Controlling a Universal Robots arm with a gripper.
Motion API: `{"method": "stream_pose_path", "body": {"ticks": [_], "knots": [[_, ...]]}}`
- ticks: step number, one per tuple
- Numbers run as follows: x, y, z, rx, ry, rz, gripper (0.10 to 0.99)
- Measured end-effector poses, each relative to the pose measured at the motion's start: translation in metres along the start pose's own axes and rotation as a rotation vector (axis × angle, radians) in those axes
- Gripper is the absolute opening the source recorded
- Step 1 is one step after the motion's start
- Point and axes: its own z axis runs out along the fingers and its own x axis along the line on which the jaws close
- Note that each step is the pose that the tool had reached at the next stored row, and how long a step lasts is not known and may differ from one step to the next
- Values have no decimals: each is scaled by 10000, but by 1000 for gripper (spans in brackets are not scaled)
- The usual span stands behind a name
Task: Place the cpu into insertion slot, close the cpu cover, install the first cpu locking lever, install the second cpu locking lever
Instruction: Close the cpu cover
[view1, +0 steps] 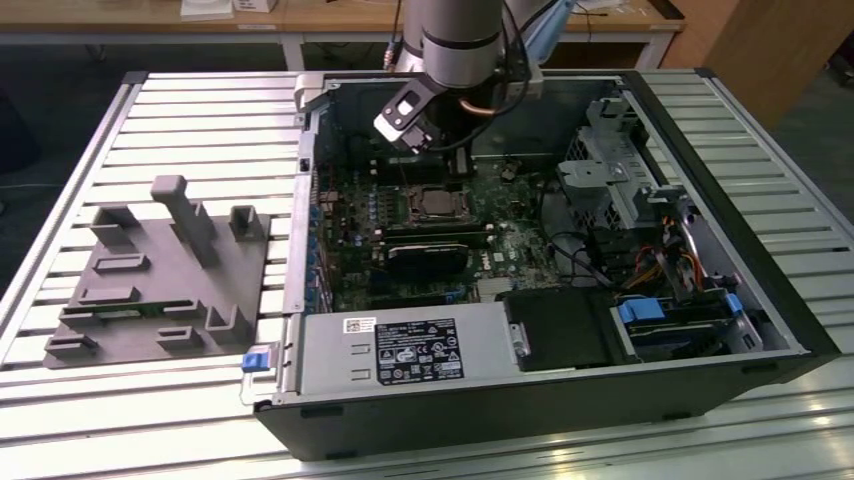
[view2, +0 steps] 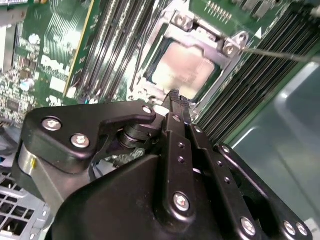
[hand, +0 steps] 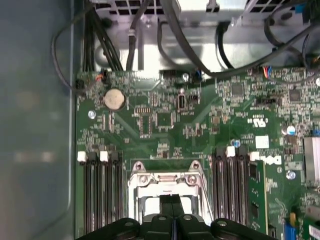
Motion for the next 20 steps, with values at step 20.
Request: {"method": "stream_pose_path", "body": {"ticks": [20], "knots": [[-13,-123,46,55,38,-948,106]]}}
